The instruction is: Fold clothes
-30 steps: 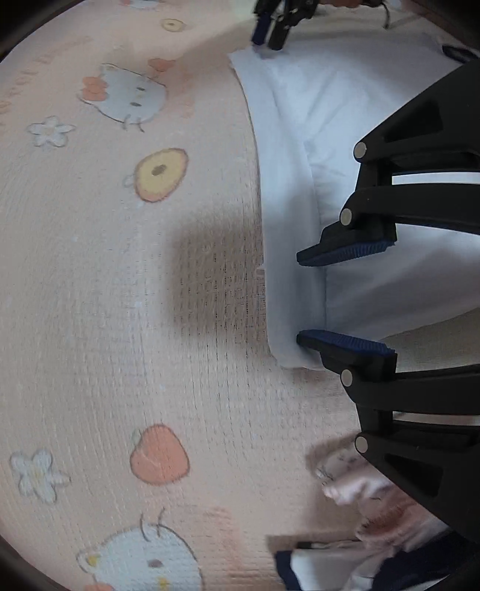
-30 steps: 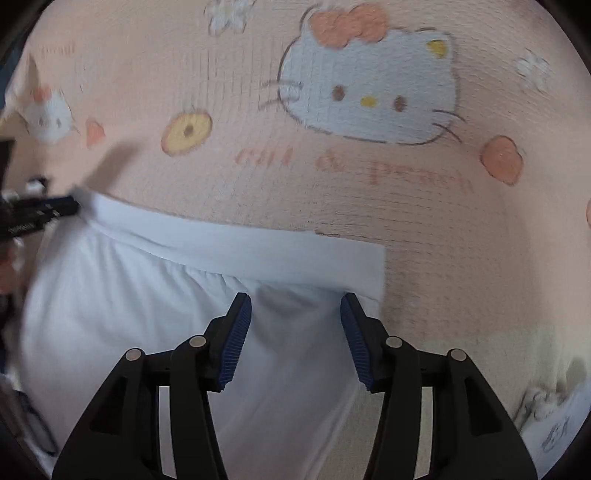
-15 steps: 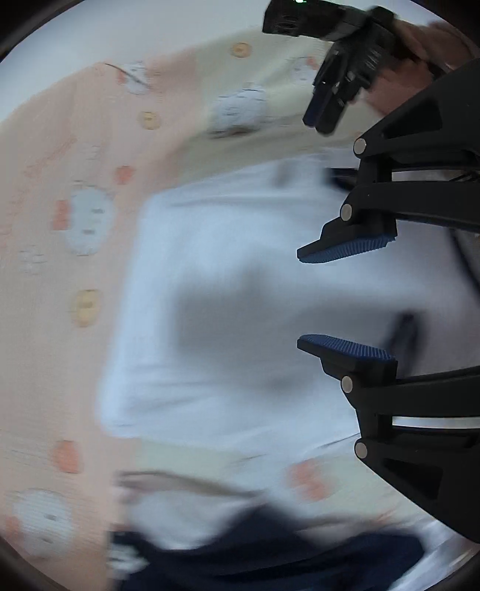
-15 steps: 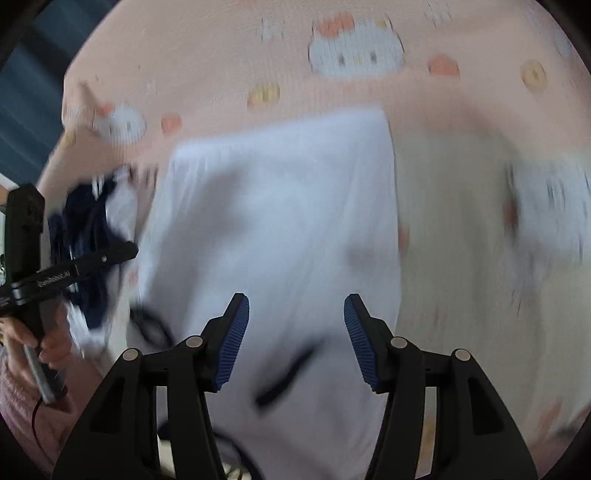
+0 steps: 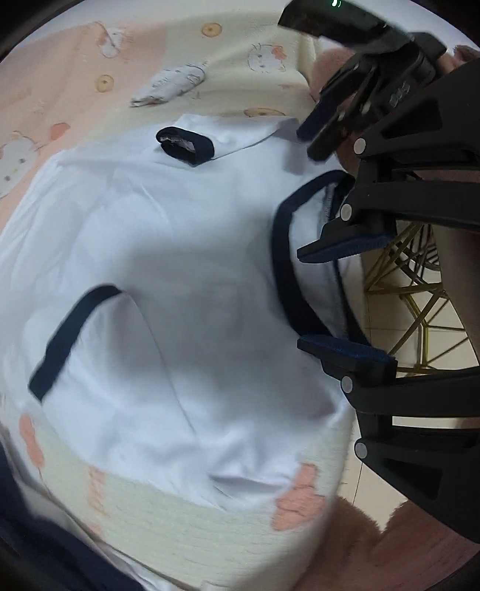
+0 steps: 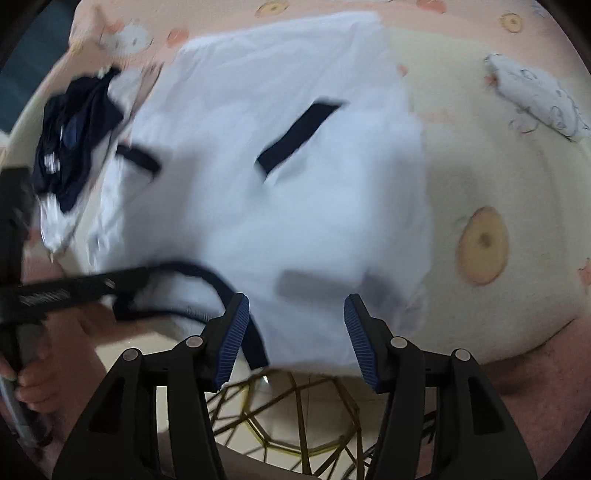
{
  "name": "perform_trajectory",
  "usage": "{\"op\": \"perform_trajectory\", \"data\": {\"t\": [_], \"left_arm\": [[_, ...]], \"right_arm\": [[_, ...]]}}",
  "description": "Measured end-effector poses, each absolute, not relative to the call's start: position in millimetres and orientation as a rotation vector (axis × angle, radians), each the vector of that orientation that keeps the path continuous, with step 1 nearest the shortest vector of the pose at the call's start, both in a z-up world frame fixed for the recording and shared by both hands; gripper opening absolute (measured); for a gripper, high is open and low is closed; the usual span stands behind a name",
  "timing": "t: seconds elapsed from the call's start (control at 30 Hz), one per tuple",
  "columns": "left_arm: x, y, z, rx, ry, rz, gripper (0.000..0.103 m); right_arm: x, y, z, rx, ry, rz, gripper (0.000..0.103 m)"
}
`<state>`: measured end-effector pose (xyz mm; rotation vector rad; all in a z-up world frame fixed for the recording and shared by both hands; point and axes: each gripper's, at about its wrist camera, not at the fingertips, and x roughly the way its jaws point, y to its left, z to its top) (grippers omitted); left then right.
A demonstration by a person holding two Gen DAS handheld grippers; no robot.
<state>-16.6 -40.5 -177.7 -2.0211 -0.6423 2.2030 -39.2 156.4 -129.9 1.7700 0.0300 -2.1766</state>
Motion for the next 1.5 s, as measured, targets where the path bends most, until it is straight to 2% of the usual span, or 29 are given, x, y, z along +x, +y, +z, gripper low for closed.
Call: {"op": "perform_trajectory", "data": {"t": [0.1,0.33,0.5,0.63,0.73,0.87,1.0,1.03,1.1,1.17,1.2,1.3,1.43,1.5], "left_arm": [[-10,-49,-184,-2.042,-0.668,2.203,0.042],[19,-81,-185,-1.965,-1.022,2.162,0.042],[49,-122,-171,-1.852,-1.305,2.291,0.044],[58,-149,-178,-1.811,-1.508,2.311,0.047],[54,-146,-182,-1.802,-1.479,2.302,0.047],[49,-147,-176,-1.729,-1.464,2.349,0.047],[43,-159,-184,-1.701,-1.554,2.340,0.047],[46,-162,-184,-1.680,-1.585,2.336,0.045],[52,-165,-185,-1.679,-1.614,2.334,0.028],[54,-164,-190,-1.706,-1.622,2.311,0.027],[52,-161,-189,-1.709,-1.598,2.319,0.027],[44,-154,-184,-1.700,-1.529,2.341,0.027],[37,-149,-185,-1.700,-1.517,2.327,0.031],[32,-145,-187,-1.688,-1.546,2.286,0.037]], "right_arm": [[-42,151,-147,1.811,0.049,-2.145,0.055],[-26,163,-157,1.919,0.059,-2.074,0.057],[-27,219,-126,1.775,-0.382,-2.198,0.057],[-40,266,-117,1.759,-0.563,-2.455,0.057],[-44,280,-133,1.882,-0.630,-2.434,0.057],[-49,272,-152,1.975,-0.617,-2.342,0.057],[-53,267,-157,1.959,-0.645,-2.270,0.059],[-53,266,-157,1.949,-0.650,-2.258,0.057],[-54,264,-157,1.945,-0.639,-2.232,0.048],[-54,261,-155,1.967,-0.571,-2.255,0.039],[-54,260,-153,1.984,-0.525,-2.282,0.039],[-50,267,-146,2.035,-0.435,-2.424,0.042],[-52,281,-151,2.037,-0.601,-2.352,0.045],[-55,281,-152,1.956,-0.711,-2.267,0.057]]}}
